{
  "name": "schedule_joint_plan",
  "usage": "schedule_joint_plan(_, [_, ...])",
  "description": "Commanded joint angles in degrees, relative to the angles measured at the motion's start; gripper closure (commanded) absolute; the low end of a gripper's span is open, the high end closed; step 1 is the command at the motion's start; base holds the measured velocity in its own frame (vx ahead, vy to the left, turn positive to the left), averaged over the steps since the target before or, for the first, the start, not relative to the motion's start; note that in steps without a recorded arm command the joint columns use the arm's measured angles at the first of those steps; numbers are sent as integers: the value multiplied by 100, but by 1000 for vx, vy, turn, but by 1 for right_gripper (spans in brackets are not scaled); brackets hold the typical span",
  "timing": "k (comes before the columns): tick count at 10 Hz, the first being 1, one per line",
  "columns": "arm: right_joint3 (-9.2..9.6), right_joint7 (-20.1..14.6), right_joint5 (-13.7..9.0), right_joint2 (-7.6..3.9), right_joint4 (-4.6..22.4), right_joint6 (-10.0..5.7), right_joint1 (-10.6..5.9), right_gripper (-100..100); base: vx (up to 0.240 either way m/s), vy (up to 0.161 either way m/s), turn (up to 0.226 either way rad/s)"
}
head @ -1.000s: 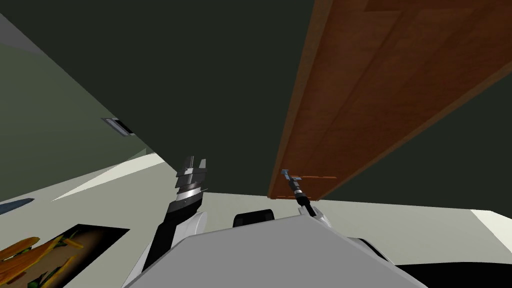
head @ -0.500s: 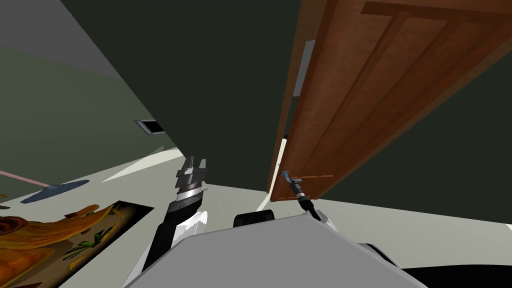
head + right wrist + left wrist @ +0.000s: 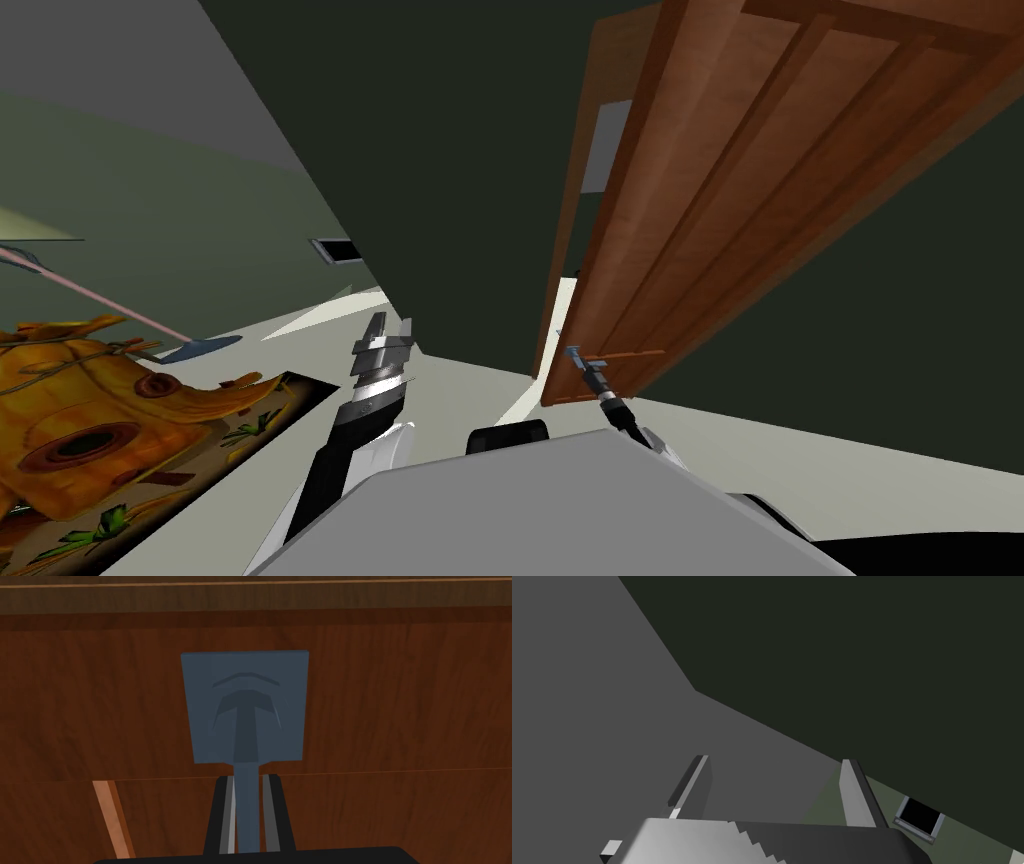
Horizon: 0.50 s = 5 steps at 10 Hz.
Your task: Pull the door open
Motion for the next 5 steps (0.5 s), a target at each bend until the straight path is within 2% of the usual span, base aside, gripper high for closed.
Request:
schedule_joint_plan(1, [15,-94,47,-53,-112,-106,188,100,-198,-73,127])
schedule_joint_plan(3, [15,-94,47,-53,-112,-106,188,100,-88,-24,13])
schedule_joint_plan(4, [24,-197,108,-145,-65,-349,329,100,-143,-39,238])
schedule_joint_plan(5, [24,-197,108,-145,-65,-349,329,100,-167,-73,133])
